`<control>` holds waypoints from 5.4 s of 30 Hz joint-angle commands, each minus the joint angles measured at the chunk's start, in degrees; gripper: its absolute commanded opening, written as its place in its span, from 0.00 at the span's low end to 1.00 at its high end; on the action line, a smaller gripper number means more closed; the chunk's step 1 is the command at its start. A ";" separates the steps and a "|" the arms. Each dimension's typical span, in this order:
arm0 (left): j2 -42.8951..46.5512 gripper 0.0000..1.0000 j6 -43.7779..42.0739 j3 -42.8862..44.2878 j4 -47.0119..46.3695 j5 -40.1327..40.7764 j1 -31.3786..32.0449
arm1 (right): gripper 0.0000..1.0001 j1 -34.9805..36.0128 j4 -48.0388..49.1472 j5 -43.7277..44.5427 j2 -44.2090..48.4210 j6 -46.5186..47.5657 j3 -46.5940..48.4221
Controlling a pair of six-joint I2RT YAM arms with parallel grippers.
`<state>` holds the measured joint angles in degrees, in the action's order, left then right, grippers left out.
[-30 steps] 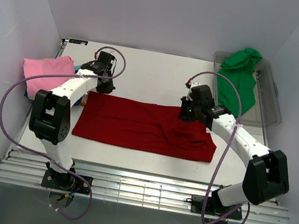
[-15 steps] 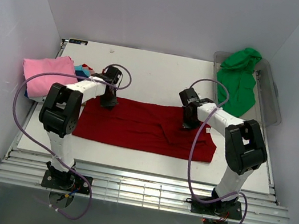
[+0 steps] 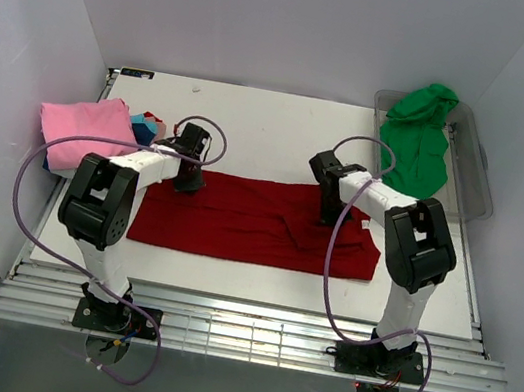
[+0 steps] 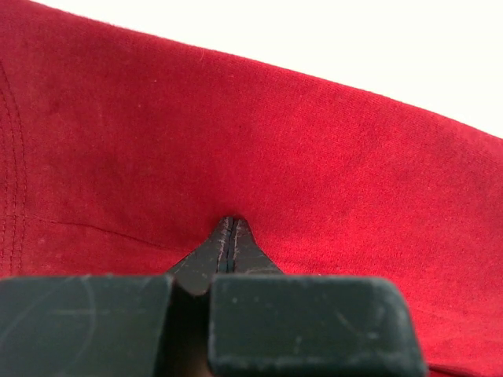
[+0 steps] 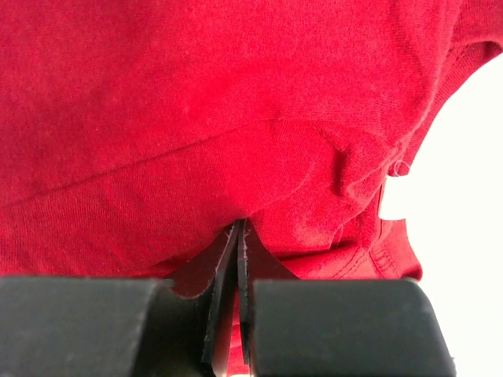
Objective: Fold and stack the t-shirts
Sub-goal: Fold the tshirt
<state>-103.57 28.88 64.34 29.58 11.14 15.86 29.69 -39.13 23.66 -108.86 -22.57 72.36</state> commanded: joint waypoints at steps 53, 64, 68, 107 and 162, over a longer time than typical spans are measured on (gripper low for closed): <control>18.06 0.00 19.90 -1.76 15.59 -6.92 29.85 | 0.08 -3.78 6.18 -20.42 1.45 1.29 19.32; 14.01 0.00 17.52 -3.60 14.28 -9.99 29.85 | 0.08 0.54 6.53 -17.77 0.50 -1.43 9.38; 11.73 0.00 17.26 -6.67 12.43 -11.14 29.85 | 0.08 0.81 5.57 -15.84 -2.23 -1.43 10.25; -5.60 0.00 12.69 20.03 15.15 -3.59 29.14 | 0.10 -3.77 16.35 -16.72 -18.03 2.00 36.48; 19.81 0.83 21.83 -22.24 4.69 -13.24 30.99 | 0.50 15.39 13.29 -25.33 37.32 -22.08 -38.70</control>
<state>-82.30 50.35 43.33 35.88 -2.39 46.35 44.56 -27.18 -1.56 -70.96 -43.79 34.20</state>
